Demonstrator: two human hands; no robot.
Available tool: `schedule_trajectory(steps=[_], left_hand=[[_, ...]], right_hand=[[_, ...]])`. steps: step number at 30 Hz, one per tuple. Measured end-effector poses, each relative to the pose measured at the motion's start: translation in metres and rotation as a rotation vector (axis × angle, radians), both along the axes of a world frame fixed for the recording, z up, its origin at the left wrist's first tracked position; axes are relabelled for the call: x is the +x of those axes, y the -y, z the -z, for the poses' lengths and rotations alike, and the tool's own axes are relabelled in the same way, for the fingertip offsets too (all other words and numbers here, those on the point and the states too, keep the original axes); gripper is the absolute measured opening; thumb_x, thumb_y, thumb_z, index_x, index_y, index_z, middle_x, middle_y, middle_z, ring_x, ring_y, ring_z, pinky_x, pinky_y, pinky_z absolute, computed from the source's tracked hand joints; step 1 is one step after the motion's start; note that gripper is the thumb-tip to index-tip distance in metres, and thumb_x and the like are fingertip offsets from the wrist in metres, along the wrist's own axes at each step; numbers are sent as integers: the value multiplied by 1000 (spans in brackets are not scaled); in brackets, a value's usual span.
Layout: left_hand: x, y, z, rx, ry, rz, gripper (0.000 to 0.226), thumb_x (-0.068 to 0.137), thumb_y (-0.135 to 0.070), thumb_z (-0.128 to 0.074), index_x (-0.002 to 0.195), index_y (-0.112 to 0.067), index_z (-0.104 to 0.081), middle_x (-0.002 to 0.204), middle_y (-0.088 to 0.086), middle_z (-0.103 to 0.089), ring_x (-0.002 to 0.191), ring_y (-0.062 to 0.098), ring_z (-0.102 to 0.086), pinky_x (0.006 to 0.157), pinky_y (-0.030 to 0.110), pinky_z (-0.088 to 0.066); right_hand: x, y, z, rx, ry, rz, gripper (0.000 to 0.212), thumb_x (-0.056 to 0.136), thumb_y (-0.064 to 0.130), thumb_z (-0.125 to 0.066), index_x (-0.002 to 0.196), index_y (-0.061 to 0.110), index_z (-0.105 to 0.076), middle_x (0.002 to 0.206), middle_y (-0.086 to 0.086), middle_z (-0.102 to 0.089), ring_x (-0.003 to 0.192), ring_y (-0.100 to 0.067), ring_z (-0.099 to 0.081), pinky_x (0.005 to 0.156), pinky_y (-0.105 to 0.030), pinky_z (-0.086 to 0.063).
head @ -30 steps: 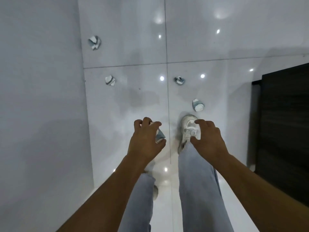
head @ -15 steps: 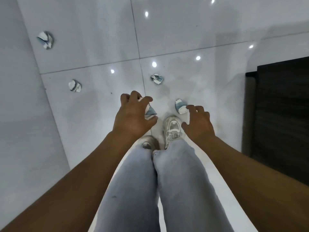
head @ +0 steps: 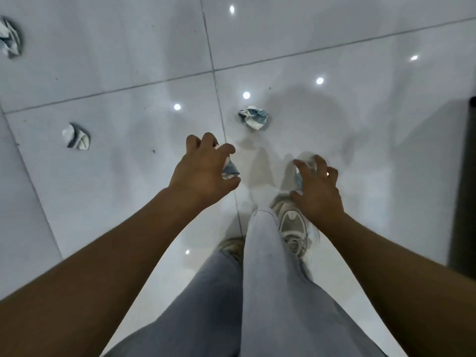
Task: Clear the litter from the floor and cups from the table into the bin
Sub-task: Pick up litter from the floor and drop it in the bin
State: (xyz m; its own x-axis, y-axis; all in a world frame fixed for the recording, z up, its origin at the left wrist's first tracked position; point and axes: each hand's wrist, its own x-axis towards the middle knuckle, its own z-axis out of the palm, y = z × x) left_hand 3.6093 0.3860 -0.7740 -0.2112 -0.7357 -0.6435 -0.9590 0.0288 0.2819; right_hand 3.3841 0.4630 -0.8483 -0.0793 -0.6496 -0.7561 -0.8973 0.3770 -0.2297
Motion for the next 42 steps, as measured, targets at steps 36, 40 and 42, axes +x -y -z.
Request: schedule_trajectory(steps=[36, 40, 42], left_hand=[[-158, -149, -606, -220, -65, 733, 55, 82, -46, -59, 132, -24, -49, 125, 4, -47, 120, 26, -36, 86, 35, -47], [-196, -212, -648, -238, -103, 906, 55, 83, -45, -59, 133, -23, -49, 127, 4, -47, 121, 25, -36, 88, 35, -46], [-222, -245, -663, -248, -137, 1004, 55, 84, -44, -59, 133, -23, -48, 128, 5, -46, 121, 26, -36, 90, 35, -47]], right_hand=[[-43, -202, -662, -334, -43, 738, 64, 88, 26, -66, 143, 32, -34, 140, 1, -39, 120, -23, -45, 94, -35, -49], [-62, -280, -703, -330, -55, 941, 64, 86, 21, -68, 141, 30, -38, 138, -2, -42, 118, -27, -48, 98, -37, -47], [-78, -326, -718, -325, -68, 1034, 65, 85, 21, -70, 142, 29, -38, 138, -4, -43, 118, -28, -49, 98, -36, -46]])
